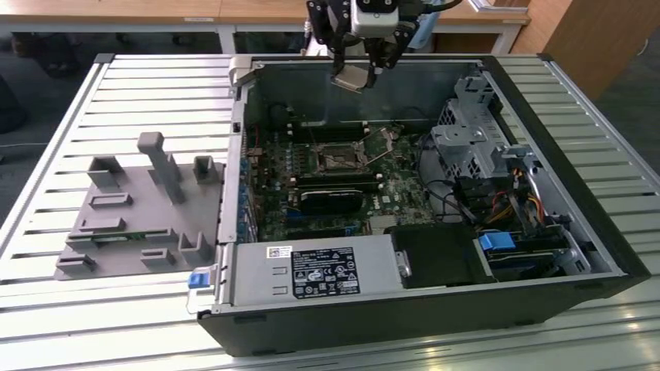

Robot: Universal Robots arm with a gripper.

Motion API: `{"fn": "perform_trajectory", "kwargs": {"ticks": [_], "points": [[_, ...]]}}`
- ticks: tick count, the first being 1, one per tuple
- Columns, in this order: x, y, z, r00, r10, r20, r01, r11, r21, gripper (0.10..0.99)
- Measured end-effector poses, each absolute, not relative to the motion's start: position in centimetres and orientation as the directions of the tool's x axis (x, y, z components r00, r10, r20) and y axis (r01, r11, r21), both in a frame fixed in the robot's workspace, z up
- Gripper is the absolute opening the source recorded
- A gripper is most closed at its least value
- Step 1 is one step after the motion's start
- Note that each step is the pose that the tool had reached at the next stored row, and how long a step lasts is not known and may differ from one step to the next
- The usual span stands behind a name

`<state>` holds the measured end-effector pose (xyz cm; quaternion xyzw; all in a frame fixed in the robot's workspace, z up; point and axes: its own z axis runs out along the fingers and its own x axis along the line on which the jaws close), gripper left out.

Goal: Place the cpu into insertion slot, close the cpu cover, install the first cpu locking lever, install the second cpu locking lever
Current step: 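Place the cpu into insertion slot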

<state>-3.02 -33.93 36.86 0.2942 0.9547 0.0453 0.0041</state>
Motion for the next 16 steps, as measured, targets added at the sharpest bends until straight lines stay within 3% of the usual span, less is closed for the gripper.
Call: {"fn": "perform_trajectory", "kwargs": {"ticks": [16], "points": [[-3.02, -33.89, 36.54, -0.663, 0.748, 0.019, 0.747, 0.659, 0.089, 0.545]]}}
